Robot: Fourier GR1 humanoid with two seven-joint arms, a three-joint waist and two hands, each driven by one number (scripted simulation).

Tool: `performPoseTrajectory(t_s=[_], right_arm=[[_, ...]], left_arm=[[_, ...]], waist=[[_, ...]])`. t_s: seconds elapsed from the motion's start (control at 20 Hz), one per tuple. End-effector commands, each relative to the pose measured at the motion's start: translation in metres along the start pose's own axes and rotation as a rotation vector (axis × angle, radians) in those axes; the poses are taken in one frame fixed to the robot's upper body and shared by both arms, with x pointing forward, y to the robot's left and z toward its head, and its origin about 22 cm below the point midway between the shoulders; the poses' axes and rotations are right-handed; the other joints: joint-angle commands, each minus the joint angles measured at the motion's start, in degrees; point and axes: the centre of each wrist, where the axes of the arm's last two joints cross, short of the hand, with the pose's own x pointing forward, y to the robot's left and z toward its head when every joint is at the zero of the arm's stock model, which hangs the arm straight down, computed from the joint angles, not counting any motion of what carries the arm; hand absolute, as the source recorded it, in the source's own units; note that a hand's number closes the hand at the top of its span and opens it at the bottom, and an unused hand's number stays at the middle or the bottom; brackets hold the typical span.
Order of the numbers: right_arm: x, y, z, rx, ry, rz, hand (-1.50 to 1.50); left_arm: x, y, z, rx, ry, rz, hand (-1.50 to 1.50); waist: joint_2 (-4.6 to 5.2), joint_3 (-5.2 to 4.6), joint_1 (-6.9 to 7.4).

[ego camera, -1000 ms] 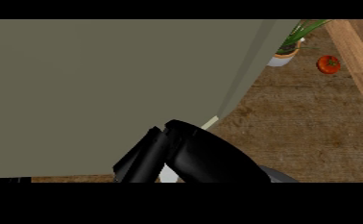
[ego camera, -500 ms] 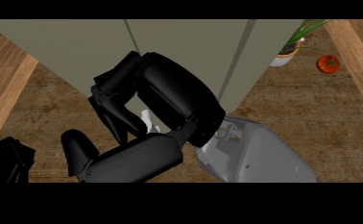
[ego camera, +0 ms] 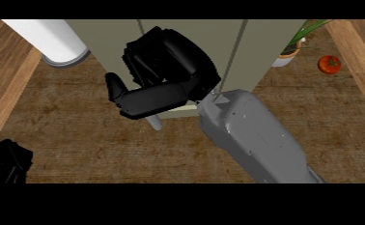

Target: Pick up the wine, place it into the cabinet and close the cabinet

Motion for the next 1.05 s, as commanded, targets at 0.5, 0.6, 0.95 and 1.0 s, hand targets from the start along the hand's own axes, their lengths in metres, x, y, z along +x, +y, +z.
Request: performPoseTrajectory(t_s=[0.5, 0.6, 0.95, 1.0], right_arm=[[-0.007, -0.083, -0.01, -0.158, 0.009, 0.054, 1.5], [-0.027, -0.092, -0.007, -0.141, 0.028, 0.066, 1.5], [-0.004, -0.115, -0.008, -0.134, 0.011, 0.071, 1.5], [-0.027, -0.105, -0.007, -0.126, 0.022, 0.091, 1.5]], left_arm=[[0.009, -0.014, -0.015, 0.003, -0.013, -0.009, 1.5], [0.005, 0.003, -0.015, -0.005, -0.008, -0.016, 1.5], [0.005, -0.005, -0.013, -0.017, -0.008, -0.007, 1.5], [0.002, -0.003, -0.02, -0.026, -0.005, 0.0, 1.5]], waist=[[0.58, -0.07, 0.41], [1.01, -0.14, 0.65], [0.95, -0.09, 0.88], [1.05, -0.11, 0.24]])
